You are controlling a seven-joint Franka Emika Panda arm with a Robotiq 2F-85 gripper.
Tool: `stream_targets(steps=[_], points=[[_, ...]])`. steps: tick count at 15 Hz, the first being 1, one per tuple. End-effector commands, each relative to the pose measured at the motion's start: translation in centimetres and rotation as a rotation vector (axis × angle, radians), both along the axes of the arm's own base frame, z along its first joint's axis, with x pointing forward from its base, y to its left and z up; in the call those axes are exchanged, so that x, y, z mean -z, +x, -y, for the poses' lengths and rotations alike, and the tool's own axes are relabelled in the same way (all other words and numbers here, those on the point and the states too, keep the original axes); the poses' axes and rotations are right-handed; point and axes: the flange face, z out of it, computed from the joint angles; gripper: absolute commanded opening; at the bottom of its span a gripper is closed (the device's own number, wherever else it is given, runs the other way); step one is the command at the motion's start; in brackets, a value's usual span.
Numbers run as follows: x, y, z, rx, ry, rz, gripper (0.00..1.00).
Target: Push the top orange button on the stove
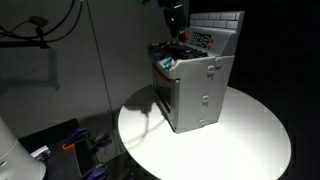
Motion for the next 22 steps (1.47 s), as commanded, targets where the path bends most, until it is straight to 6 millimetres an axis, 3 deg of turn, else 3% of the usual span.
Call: stream_targets(steps=[1, 5, 13, 22], points=[[-1.2, 1.6, 0.6, 0.037, 0.002, 0.099, 1.00], [-1.6, 3.7, 1.5, 0.067, 0.002, 0.198, 1.00], [0.6, 7.8, 3.4, 0.148, -0.010, 0.225, 1.00], [2.6, 11.1, 4.2, 0.212, -0.006, 0.201, 1.00]])
